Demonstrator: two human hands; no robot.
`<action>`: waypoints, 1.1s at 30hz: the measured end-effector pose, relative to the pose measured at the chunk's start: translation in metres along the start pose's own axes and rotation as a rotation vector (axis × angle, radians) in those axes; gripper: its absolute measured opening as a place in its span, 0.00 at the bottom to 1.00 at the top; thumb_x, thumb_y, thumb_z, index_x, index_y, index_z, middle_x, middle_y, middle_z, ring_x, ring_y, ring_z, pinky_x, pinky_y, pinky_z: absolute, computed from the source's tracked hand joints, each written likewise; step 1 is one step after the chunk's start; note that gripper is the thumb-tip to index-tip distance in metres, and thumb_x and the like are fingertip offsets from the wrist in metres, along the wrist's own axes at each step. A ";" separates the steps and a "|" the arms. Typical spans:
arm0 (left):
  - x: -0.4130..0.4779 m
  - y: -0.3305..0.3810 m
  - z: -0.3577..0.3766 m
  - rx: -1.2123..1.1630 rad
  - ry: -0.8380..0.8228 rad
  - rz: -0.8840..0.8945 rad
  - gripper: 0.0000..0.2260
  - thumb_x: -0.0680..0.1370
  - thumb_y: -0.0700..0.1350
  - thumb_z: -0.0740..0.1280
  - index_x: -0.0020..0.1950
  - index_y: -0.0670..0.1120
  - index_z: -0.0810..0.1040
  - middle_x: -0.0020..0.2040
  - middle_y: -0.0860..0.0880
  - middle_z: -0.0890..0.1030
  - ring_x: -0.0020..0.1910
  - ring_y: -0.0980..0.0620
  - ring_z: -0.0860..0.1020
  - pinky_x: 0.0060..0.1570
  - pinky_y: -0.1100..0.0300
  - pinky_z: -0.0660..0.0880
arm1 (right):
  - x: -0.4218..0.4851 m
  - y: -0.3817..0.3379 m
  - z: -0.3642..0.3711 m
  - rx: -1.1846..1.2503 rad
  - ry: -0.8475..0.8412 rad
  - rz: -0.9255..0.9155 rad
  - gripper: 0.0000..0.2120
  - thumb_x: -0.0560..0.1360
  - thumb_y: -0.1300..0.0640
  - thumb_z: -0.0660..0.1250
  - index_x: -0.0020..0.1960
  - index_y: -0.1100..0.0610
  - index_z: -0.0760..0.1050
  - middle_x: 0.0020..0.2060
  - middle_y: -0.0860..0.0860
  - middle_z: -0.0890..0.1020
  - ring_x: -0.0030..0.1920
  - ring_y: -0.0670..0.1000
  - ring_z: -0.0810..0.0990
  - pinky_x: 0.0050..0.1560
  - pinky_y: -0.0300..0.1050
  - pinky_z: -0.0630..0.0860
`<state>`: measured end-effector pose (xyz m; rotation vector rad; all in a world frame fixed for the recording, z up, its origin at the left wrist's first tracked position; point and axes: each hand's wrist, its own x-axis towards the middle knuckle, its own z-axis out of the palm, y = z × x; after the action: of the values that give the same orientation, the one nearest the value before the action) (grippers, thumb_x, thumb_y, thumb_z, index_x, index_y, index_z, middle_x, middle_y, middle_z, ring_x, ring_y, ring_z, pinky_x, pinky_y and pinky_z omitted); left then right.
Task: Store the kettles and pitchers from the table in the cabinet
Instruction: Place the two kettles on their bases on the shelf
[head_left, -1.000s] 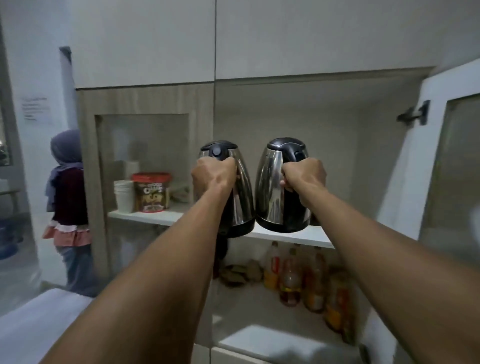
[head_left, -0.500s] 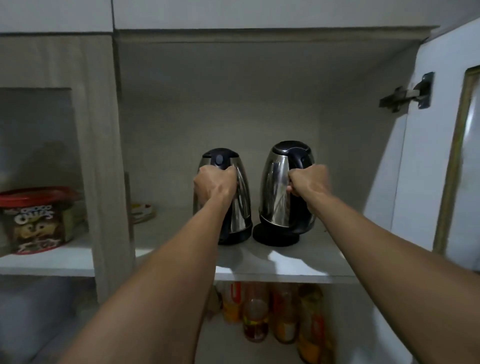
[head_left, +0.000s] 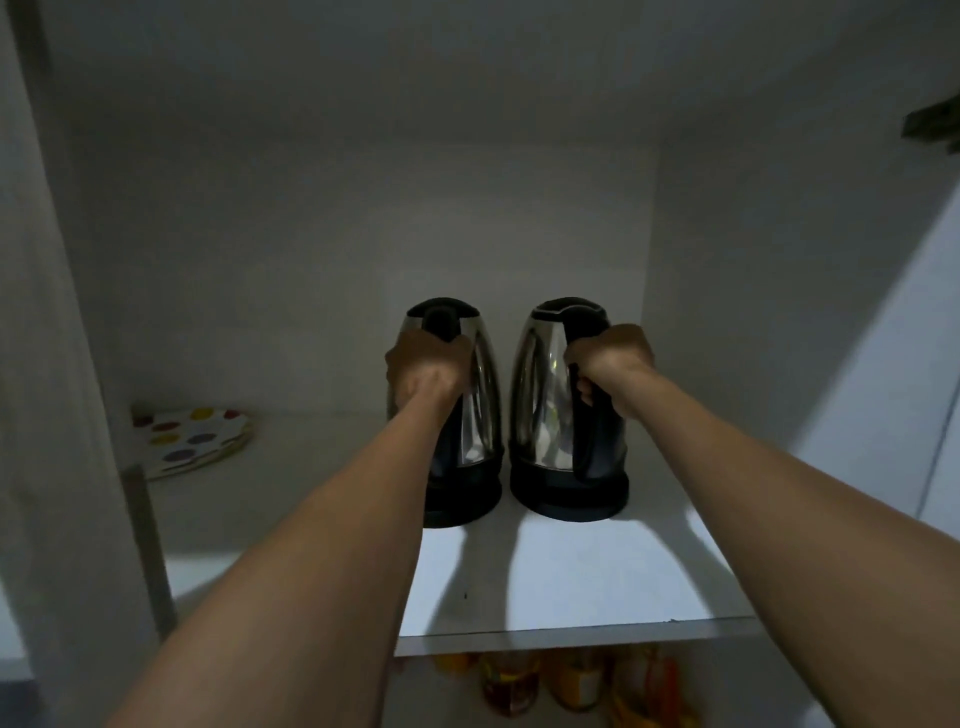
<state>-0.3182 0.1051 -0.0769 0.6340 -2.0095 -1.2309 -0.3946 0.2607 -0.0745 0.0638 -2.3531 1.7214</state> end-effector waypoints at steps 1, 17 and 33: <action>0.000 0.002 0.001 0.015 -0.028 0.010 0.18 0.75 0.50 0.65 0.54 0.37 0.81 0.50 0.39 0.84 0.45 0.41 0.84 0.38 0.57 0.79 | 0.002 -0.001 0.001 -0.008 -0.007 -0.003 0.02 0.68 0.64 0.67 0.40 0.63 0.76 0.26 0.59 0.77 0.19 0.55 0.73 0.26 0.44 0.73; -0.041 -0.008 -0.020 0.078 0.150 -0.087 0.10 0.74 0.42 0.65 0.48 0.38 0.81 0.45 0.39 0.84 0.41 0.39 0.84 0.37 0.52 0.81 | -0.032 0.014 -0.020 0.009 -0.005 0.009 0.04 0.68 0.64 0.65 0.41 0.62 0.78 0.26 0.56 0.79 0.21 0.54 0.75 0.28 0.46 0.78; -0.097 -0.109 0.022 -0.021 0.231 0.056 0.13 0.72 0.42 0.72 0.57 0.44 0.81 0.51 0.43 0.75 0.52 0.42 0.74 0.47 0.55 0.71 | -0.094 0.117 0.023 0.050 0.294 0.062 0.20 0.64 0.46 0.79 0.43 0.60 0.80 0.49 0.59 0.78 0.52 0.63 0.80 0.54 0.56 0.80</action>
<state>-0.2665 0.1387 -0.2107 0.6729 -1.8088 -1.0912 -0.3262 0.2665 -0.2100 -0.2401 -2.1190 1.6868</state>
